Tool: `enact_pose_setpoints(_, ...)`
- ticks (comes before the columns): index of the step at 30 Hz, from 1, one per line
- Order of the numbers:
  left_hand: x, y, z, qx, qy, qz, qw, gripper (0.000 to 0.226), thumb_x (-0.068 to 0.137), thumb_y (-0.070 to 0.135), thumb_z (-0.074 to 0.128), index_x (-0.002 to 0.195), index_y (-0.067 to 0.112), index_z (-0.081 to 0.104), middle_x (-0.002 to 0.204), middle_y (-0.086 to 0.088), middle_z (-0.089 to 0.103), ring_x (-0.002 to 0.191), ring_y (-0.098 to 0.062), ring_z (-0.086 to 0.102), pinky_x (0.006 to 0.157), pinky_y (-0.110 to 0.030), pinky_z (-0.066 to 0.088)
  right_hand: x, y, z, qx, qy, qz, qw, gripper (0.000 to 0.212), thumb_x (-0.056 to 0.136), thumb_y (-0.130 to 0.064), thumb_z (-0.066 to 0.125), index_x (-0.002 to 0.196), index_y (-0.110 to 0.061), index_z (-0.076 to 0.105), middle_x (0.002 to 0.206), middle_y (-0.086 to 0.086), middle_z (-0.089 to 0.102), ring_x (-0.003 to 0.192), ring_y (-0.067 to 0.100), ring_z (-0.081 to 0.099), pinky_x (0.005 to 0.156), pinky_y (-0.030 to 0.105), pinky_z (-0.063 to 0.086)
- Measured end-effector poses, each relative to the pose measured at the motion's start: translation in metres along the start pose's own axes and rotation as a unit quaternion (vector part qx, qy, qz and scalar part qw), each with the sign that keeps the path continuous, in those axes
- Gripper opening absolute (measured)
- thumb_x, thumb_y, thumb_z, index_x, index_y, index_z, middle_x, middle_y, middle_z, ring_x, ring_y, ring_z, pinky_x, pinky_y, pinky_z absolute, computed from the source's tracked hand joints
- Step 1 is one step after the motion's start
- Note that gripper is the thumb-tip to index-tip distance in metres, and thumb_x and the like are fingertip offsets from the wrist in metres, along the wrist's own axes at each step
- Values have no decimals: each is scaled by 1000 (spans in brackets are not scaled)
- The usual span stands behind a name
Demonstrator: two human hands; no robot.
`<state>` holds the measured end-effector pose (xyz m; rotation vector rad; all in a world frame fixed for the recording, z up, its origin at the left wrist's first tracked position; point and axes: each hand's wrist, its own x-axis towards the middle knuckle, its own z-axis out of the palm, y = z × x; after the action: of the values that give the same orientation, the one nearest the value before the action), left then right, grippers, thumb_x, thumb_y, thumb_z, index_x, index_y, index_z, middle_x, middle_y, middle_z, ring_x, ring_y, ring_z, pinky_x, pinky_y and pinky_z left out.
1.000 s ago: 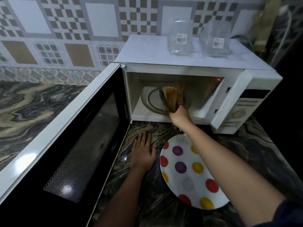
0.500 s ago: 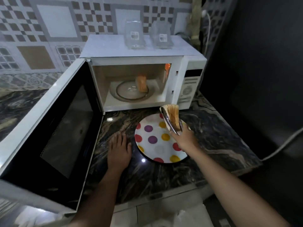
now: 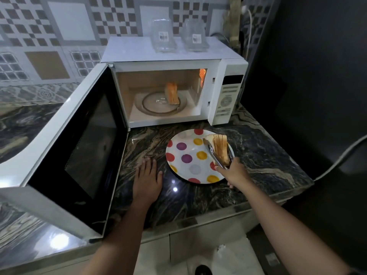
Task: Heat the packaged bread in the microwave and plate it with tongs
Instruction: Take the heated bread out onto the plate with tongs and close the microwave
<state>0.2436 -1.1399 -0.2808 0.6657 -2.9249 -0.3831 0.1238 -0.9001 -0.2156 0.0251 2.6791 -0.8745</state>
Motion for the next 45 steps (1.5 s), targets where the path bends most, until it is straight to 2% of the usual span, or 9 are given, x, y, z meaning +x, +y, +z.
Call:
enact_pose_setpoints(4,-2,1,0,-11,2,-3,1000,70,87,43,9,149,12,17,158,-9,14,147,-20,7,119,-37,3,-3,7,-3,12,23,6,1000,62,80,-45,67,118,-7,37,115,16,58,73,30,65,38,26,45)
enact_pose_setpoints(8,-3,2,-1,-27,8,-9,1000,68,87,41,13,148,12,24,157,-10,20,147,-21,13,119,-39,7,-7,15,-9,17,36,-21,999,55,78,-47,69,107,-13,37,106,11,58,70,29,64,35,22,41)
enact_pose_setpoints(13,-3,5,-4,-33,22,-20,999,73,82,43,12,144,11,34,153,-11,31,144,-23,23,117,-41,15,-14,13,-18,16,67,-62,996,57,74,-52,69,103,-13,40,94,10,59,79,33,64,60,40,56)
enact_pose_setpoints(19,5,16,-10,-40,-2,-64,997,76,78,46,12,144,15,34,151,-10,33,142,-25,25,115,-46,18,-4,-17,-27,-13,101,-119,988,60,80,-52,64,117,-10,41,105,15,61,90,33,61,66,34,49)
enact_pose_setpoints(23,18,15,-15,-41,-29,-75,996,57,91,38,30,145,20,29,155,-7,23,145,-23,14,117,-47,13,11,-61,-27,-25,114,-140,983,70,82,-57,58,129,-10,34,118,18,59,104,35,59,78,38,50)
enact_pose_setpoints(29,47,5,-18,-44,-46,-67,996,53,97,36,31,148,23,22,159,-3,13,147,-21,3,118,-45,5,48,-132,-13,-12,29,-137,990,87,84,-59,53,146,-8,19,137,20,47,123,38,48,95,43,46)
enact_pose_setpoints(35,82,1,-12,-50,-33,-84,995,75,80,52,4,149,27,18,160,-2,8,148,-18,0,118,-45,-3,91,-187,6,-58,-19,-121,991,85,89,-57,47,150,-9,12,149,15,34,132,36,40,101,43,39)
enact_pose_setpoints(39,109,-1,-6,-37,-19,-95,995,64,89,48,12,149,27,16,160,-2,8,147,-16,2,118,-43,-2,125,-216,13,-42,-37,-129,990,77,88,-50,53,146,-11,23,145,13,40,127,34,46,97,41,44)
enact_pose_setpoints(45,114,0,0,-30,25,-97,995,80,76,54,-1,149,26,19,158,-1,16,147,-15,8,118,-39,0,161,-250,21,-20,-28,-98,995,63,87,-42,57,135,-6,38,134,14,50,121,34,50,97,41,45)
